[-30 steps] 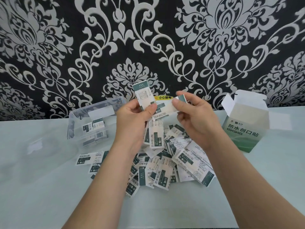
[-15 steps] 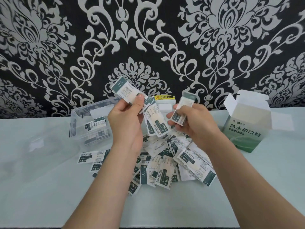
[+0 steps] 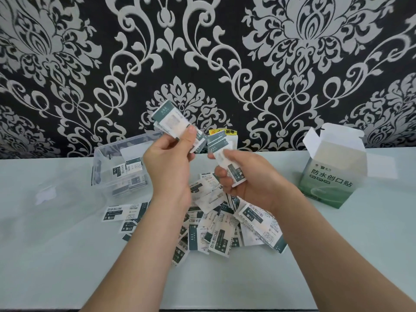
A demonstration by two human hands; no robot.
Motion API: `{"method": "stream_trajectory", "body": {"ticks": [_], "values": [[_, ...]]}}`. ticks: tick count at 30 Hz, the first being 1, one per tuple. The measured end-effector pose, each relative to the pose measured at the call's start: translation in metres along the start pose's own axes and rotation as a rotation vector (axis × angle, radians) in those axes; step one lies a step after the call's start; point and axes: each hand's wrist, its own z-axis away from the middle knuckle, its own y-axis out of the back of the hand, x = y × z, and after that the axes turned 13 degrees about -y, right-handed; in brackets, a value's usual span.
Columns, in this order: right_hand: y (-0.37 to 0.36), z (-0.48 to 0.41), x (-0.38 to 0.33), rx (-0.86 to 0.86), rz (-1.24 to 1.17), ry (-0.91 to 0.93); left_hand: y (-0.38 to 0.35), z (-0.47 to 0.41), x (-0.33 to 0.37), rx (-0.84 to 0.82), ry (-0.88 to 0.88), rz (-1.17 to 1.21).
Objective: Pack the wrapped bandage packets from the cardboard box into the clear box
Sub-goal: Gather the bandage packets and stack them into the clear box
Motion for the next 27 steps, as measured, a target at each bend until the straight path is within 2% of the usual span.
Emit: {"method": "stream_trajectory", "body": {"ticks": [2, 4, 8, 10, 12, 14, 16, 17, 19, 23, 27], "values": [[0.001, 0.002, -0.002, -0.012, 0.012, 0.026, -0.001, 0.004, 0.005, -0.227, 0.048, -0.105], [0.000, 0.003, -0.003, 0.022, 0.136, 0.080, -0.003, 0.012, 0.004, -0.408, 0.037, -0.304], [-0.007, 0.004, 0.002, 0.244, 0.303, 0.186, -0.004, 0.015, 0.001, -0.522, -0.105, -0.565], [-0.003, 0.004, 0.001, 0.337, 0.279, 0.200, -0.002, 0.011, -0.001, -0.564, -0.145, -0.691], [0.006, 0.005, -0.002, 0.393, 0.164, 0.206, 0.003, 0.009, -0.003, -0.652, -0.204, -0.977], [0.013, 0.008, -0.005, 0.406, 0.084, 0.218, 0.010, 0.010, -0.007, -0.846, -0.190, -1.267], [0.017, 0.010, -0.007, 0.399, 0.053, 0.220, 0.014, 0.013, -0.011, -1.014, -0.115, -1.429], [0.018, 0.011, -0.007, 0.400, 0.044, 0.205, 0.015, 0.013, -0.013, -1.042, -0.108, -1.465], [0.018, 0.011, -0.006, 0.382, 0.024, 0.155, 0.016, 0.012, -0.015, -1.009, -0.125, -1.466], [0.016, 0.010, -0.003, 0.330, 0.104, 0.053, 0.018, 0.009, -0.017, -0.841, -0.168, -1.366], [0.018, 0.007, -0.001, 0.364, 0.187, 0.031, 0.021, 0.005, -0.012, -0.677, -0.203, -1.200]]}}
